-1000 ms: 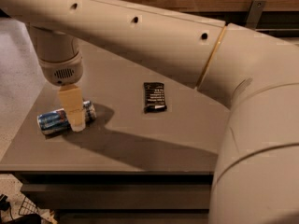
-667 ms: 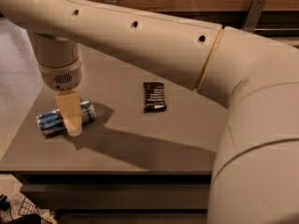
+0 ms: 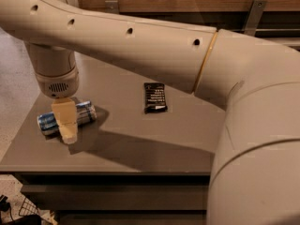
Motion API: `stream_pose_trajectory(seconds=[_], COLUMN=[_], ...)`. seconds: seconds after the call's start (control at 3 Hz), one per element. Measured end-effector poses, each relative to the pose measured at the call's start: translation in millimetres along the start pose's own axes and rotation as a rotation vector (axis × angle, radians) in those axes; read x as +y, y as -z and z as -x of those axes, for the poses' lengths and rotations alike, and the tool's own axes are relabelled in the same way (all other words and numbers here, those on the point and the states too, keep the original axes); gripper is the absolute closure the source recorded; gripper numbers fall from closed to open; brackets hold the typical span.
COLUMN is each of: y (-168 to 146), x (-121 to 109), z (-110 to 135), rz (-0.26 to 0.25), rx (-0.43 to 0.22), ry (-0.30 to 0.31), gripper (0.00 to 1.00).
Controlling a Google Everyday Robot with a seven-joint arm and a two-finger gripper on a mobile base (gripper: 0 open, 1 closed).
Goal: Place redbull can upright
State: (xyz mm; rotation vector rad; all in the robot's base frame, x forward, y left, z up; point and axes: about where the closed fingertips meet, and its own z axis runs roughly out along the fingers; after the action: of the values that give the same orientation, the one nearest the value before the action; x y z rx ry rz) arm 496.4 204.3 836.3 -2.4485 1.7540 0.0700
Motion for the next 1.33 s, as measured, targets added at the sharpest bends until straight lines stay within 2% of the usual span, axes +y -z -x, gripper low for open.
stream_pose_trajectory(seconds=[0.67, 1.0, 1.33], y=[-13.3, -13.7, -14.3], x=[2.1, 1.7, 1.4], z=[0.2, 0.9, 1.6], rz=[0.002, 0.0, -0.003], rx=[0.057, 0.054, 0.052], ry=[-0.024, -0.024, -0.023], gripper=[0.0, 0.17, 0.41])
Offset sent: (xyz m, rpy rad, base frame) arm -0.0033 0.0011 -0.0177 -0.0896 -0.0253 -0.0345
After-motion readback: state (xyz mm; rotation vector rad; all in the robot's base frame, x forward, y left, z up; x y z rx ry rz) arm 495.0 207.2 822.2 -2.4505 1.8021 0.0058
